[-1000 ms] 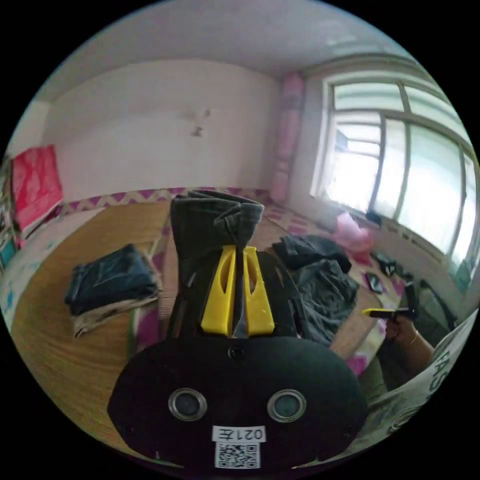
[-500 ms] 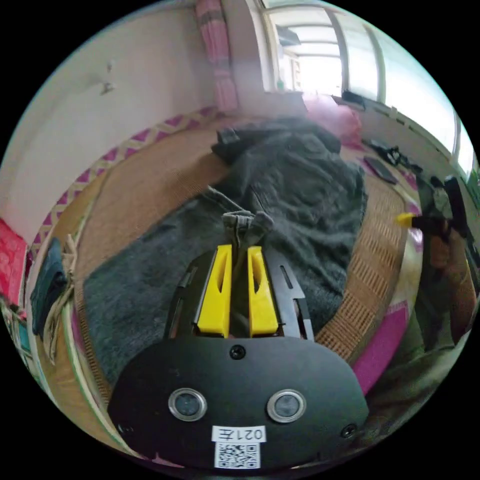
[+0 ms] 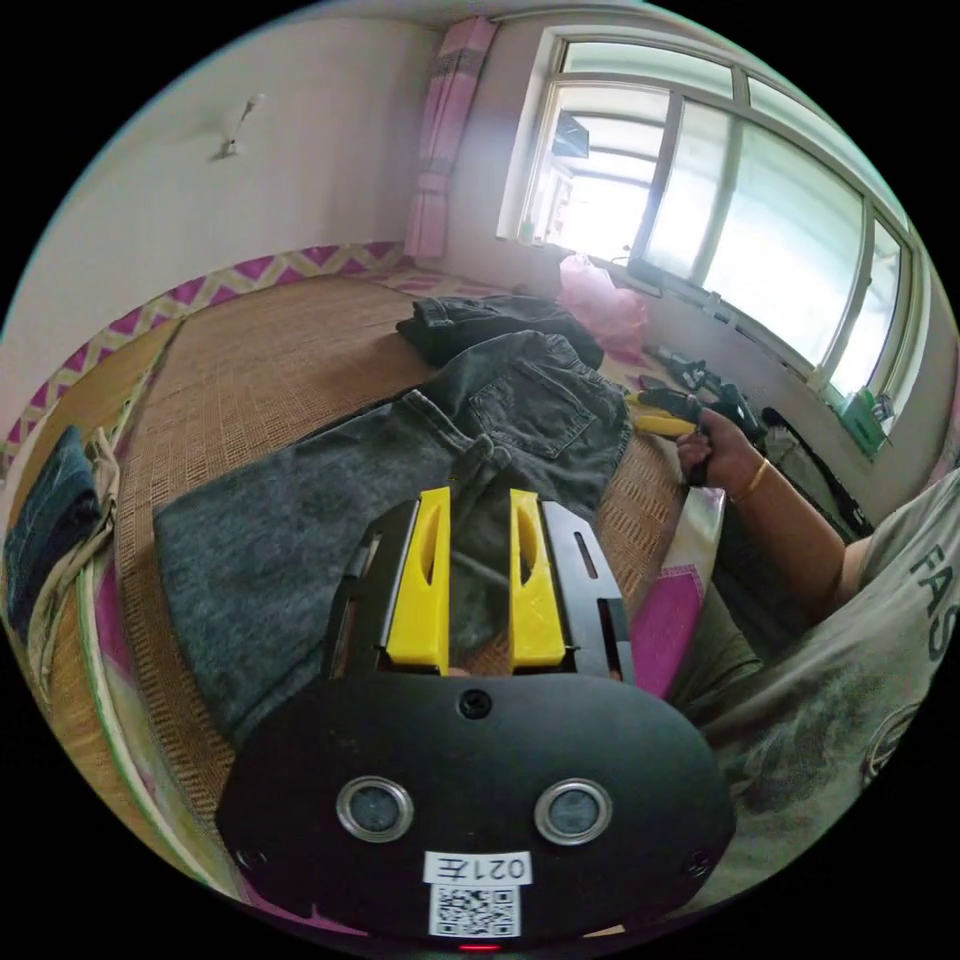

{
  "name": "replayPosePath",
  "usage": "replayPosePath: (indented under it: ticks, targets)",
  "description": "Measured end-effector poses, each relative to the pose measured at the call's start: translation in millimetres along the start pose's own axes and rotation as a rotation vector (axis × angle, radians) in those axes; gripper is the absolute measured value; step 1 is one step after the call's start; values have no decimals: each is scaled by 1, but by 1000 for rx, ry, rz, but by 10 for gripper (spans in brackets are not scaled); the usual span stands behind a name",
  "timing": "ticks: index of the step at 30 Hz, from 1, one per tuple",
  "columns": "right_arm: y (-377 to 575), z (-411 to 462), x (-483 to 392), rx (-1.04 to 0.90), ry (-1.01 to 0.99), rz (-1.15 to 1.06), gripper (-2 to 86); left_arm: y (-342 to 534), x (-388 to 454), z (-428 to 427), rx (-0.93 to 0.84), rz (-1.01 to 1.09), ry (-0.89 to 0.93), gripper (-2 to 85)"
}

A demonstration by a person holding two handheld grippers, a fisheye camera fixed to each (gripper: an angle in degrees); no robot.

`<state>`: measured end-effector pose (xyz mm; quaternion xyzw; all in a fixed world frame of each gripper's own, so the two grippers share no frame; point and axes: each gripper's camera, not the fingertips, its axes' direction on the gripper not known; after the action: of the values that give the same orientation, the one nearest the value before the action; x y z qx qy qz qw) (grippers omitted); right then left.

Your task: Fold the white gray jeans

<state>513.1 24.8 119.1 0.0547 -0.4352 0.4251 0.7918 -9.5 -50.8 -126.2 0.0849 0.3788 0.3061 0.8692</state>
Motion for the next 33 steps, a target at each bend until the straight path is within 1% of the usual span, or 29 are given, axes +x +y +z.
replayPosePath:
  ticks: [4, 7, 8, 9, 10, 12, 13, 15, 16, 18, 19, 21, 22, 24, 26, 30, 31, 33]
  targets:
    - [2, 18, -1, 3, -26, 48, 81, 22, -15, -19, 18, -41, -14, 78]
    - [19, 15, -31, 42, -23, -54, 56, 42, -30, -41, 56, -95, -70, 32]
    - [30, 11, -60, 66, 0, -158, 53, 52, -37, -51, 82, -110, -88, 4]
    - [45, 7, -95, 87, 18, -281, 50, 61, -44, -61, 100, -123, -91, -1]
    - [53, 7, -113, 92, 28, -343, 49, 66, -48, -66, 107, -132, -90, -4]
    - [97, 16, -195, 93, 81, -606, 46, 82, -64, -83, 124, -156, -78, -8]
    - [111, 21, -216, 90, 91, -672, 45, 86, -68, -86, 128, -162, -75, -8]
    - [177, 52, -292, 49, 136, -936, 43, 101, -82, -100, 148, -190, -73, -9]
    - [197, 62, -308, 34, 146, -1002, 43, 104, -85, -104, 153, -194, -75, -9]
    - [283, 107, -356, -19, 172, -1263, 41, 117, -97, -115, 163, -213, -91, -10]
    - [306, 119, -364, -33, 178, -1326, 41, 120, -100, -117, 164, -218, -96, -10]
    - [395, 177, -374, -121, 204, -1534, 38, 132, -111, -127, 170, -240, -117, -10]
    - [415, 193, -372, -157, 213, -1576, 38, 135, -113, -129, 170, -246, -124, -10]
    - [480, 258, -345, -340, 266, -1692, 36, 147, -125, -138, 169, -270, -146, -10]
    - [511, 299, -315, -473, 342, -1737, 36, 156, -135, -144, 164, -293, -157, -10]
    - [534, 280, -309, -348, 357, -1834, 34, 168, -157, -155, 168, -328, -172, -9]
    - [536, 278, -309, -345, 361, -1852, 34, 168, -160, -155, 172, -329, -169, -9]
    - [548, 287, -295, -456, 400, -1924, 35, 162, -173, -156, 207, -325, -143, -9]
